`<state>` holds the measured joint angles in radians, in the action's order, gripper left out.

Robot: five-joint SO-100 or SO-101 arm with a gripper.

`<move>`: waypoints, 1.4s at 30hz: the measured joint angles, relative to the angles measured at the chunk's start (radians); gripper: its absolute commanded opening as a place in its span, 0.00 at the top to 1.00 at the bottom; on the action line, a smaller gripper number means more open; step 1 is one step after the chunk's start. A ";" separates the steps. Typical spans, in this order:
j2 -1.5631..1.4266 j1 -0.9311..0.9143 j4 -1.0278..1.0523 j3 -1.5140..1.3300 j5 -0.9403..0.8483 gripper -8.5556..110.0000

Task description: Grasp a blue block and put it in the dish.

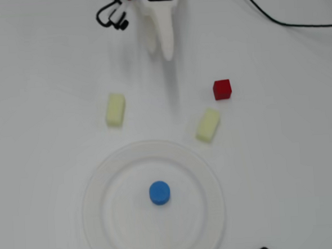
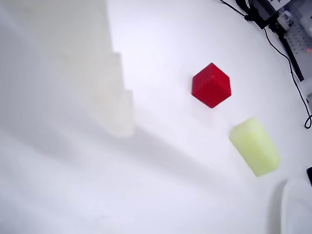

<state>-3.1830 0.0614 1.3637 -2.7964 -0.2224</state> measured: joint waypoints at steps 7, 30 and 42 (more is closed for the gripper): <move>-0.077 -0.021 0.023 -0.075 0.038 0.62; -0.094 -0.026 0.014 -0.261 0.104 0.93; -0.094 -0.026 0.014 -0.261 0.107 0.93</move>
<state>-3.2766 0.0353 1.3775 -3.0572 -0.1150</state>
